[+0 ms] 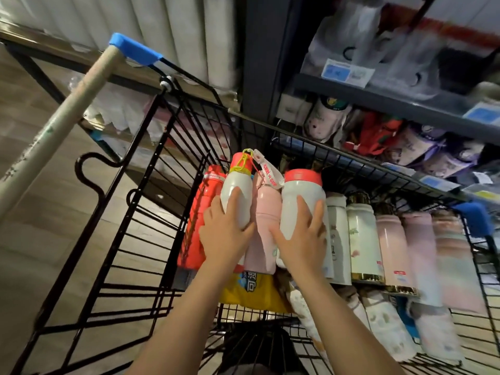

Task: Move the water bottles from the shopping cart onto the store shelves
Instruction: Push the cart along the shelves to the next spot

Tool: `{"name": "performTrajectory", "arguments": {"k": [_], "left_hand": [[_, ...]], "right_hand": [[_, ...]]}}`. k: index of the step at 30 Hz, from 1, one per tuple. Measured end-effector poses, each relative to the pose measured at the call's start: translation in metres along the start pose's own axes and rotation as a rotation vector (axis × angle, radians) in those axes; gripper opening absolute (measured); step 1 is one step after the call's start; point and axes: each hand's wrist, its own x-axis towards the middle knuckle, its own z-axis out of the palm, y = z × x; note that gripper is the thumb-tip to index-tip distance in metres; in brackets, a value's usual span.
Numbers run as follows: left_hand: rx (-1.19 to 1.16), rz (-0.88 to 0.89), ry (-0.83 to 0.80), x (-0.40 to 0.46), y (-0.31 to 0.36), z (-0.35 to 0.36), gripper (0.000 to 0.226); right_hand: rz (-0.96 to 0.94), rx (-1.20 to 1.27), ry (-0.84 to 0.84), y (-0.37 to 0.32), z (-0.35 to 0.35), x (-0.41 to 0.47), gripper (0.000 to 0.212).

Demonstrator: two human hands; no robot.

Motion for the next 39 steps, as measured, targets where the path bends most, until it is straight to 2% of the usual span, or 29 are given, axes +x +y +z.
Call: {"name": "performTrajectory", "arguments": {"k": [7, 15, 20, 27, 32, 39], "left_hand": [[-0.168, 0.007, -0.022, -0.001, -0.005, -0.008, 0.075], [-0.29, 0.136, 0.129, -0.03, -0.003, -0.028, 0.079], [-0.317, 0.24, 0.142, -0.041, 0.02, -0.028, 0.085], [-0.327, 0.301, 0.123, -0.065, 0.05, -0.031, 0.089], [-0.314, 0.381, 0.228, -0.088, 0.084, -0.048, 0.081], [-0.375, 0.43, 0.384, -0.138, 0.216, -0.047, 0.084]], "right_hand": [[0.059, 0.266, -0.007, 0.001, -0.012, 0.001, 0.086], [0.035, 0.649, 0.107, 0.029, -0.052, -0.015, 0.085], [0.097, 0.841, 0.166, 0.041, -0.071, -0.022, 0.081], [-0.016, 0.888, 0.22, 0.054, -0.106, -0.046, 0.078], [-0.183, 0.822, 0.314, 0.076, -0.144, -0.059, 0.078], [-0.381, 0.687, 0.476, 0.165, -0.228, -0.065, 0.077]]}}
